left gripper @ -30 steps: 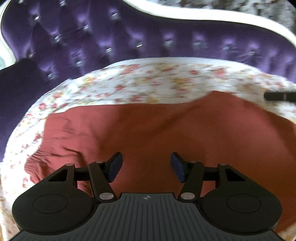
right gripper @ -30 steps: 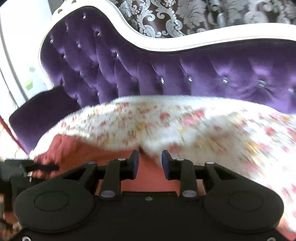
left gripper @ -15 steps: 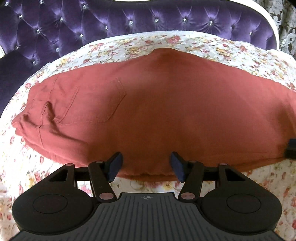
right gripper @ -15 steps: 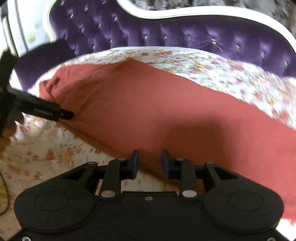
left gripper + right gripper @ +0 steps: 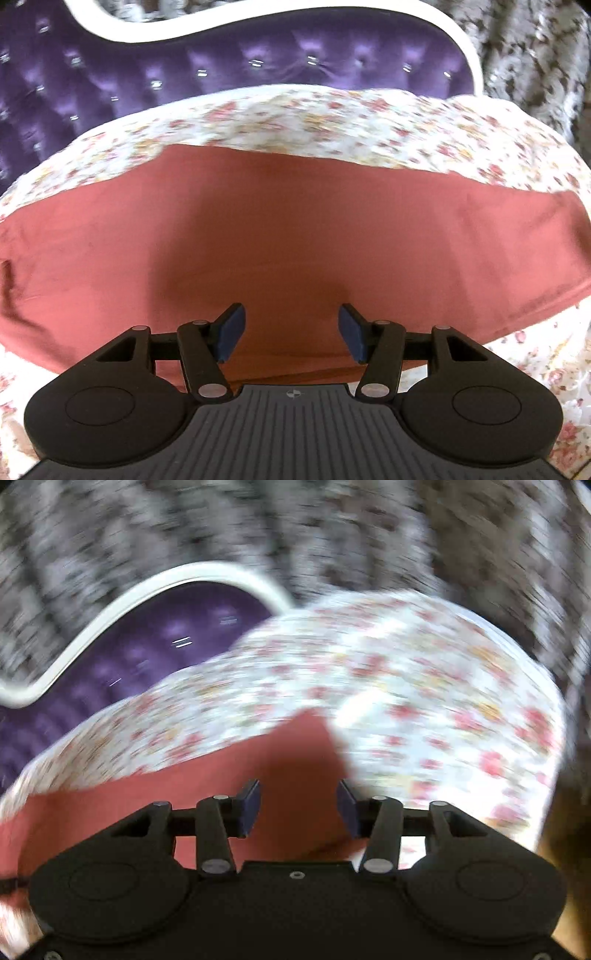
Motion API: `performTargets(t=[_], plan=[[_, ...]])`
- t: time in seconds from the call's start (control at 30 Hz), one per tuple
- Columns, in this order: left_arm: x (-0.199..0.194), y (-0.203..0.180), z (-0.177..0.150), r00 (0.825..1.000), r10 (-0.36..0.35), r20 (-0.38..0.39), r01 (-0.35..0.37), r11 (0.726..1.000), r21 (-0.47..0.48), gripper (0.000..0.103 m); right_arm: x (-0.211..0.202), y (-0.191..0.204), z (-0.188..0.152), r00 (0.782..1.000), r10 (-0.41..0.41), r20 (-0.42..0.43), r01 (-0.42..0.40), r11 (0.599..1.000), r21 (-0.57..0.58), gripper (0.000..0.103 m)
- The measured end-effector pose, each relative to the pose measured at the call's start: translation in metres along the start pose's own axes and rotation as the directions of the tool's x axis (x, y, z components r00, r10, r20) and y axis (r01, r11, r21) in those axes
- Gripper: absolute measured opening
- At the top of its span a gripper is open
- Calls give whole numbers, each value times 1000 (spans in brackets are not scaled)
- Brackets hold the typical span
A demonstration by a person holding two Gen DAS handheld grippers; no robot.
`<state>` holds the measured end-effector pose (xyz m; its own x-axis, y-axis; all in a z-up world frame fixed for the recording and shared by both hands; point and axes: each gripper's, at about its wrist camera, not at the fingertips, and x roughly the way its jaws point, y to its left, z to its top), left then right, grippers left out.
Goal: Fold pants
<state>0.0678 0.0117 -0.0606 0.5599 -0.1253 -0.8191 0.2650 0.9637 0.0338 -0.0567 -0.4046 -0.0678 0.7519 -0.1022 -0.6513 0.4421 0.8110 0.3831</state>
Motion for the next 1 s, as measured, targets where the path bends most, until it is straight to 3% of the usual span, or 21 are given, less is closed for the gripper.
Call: performTargets(t=[0.1,0.2,0.4,0.43,0.47,0.5,0.67,0.8,0.87,0.9,0.93,0.97,1.0], plan=[[20,-14,-2,998,-9,-59,10,1000,15,56,9,-17,0,999,34,-42,-31,998,62,56],[20,-21,-5,999,26,-44,-25,999,23,58,15,-19,-2,995,76,-64,-71,994,81,56],[21,-22,-2,997,19,-69,-19,1000,1,58,30,-27,-6,992,69,-106,-58,993,104,54],[20,-23,-2,997,23,-68,-23,1000,5,58,30,-29,-6,992,74,-106,-63,993,103,46],[21,-23,-2,997,27,-68,-26,1000,10,58,29,-30,-5,992,70,-101,-60,993,97,28],[21,-23,-1,997,28,-67,-27,1000,12,58,28,-30,-5,995,49,-90,-42,996,83,21],[21,-19,-1,997,14,-71,-13,1000,9,58,6,-33,-5,995,89,-35,-85,991,104,14],[20,-20,-1,997,16,-75,-14,1000,18,58,8,-37,-15,990,75,-119,-64,993,94,15],[20,-21,0,997,16,-78,-14,1000,28,58,10,-37,-18,988,81,-134,-74,996,53,27],[20,-21,0,997,16,-80,-14,999,34,58,8,-36,-17,989,89,-118,-86,996,33,28],[19,-21,1,996,16,-83,-13,999,41,57,6,-35,-15,989,99,-108,-98,995,21,46],[19,-22,2,996,18,-86,-13,999,48,57,6,-34,-13,988,114,-101,-114,993,11,70],[19,-23,3,996,21,-89,-16,998,56,57,8,-34,-11,988,124,-95,-124,992,2,78]])
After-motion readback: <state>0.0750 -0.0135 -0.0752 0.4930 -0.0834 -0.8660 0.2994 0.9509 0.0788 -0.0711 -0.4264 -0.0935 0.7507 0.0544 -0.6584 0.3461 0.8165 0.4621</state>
